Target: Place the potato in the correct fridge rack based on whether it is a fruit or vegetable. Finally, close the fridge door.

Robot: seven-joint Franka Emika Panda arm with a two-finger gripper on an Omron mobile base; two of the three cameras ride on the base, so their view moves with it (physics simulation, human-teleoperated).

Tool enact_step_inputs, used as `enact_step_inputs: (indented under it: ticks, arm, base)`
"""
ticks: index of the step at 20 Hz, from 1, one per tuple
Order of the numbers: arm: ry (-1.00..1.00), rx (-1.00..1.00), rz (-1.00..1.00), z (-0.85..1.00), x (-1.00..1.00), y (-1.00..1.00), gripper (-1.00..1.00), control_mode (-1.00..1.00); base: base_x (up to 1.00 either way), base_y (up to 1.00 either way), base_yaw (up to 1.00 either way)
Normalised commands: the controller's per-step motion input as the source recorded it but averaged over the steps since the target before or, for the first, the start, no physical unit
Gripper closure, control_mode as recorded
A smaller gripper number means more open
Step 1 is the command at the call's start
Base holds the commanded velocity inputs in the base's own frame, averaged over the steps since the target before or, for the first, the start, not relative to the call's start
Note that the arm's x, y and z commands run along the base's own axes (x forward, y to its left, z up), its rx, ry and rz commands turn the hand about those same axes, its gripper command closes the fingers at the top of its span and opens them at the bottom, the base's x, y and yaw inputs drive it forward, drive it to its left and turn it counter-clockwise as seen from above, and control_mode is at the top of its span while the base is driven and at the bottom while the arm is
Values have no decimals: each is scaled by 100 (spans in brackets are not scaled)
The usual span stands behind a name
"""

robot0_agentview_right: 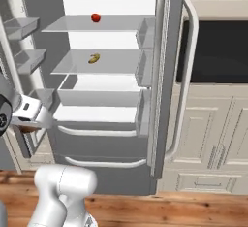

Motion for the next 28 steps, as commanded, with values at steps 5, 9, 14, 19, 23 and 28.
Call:
enact_step_inputs:
  ticks: [5,9,14,19,23,28]
  arm:
    - [0,0,0,0,0,0,100,100]
    - [0,0,0,0,0,0,100,100]
    - [0,0,0,0,0,0,100,100]
    - [0,0,0,0,0,0,100,100]
    - [0,0,0,0,0,0,100,100]
    - [0,0,0,0,0,0,100,100]
  base:
    - [43,-18,19]
    - [51,-1,12]
    - [56,0,9]
    - [59,-1,8]
    - [47,-18,5]
    - [44,-25,4]
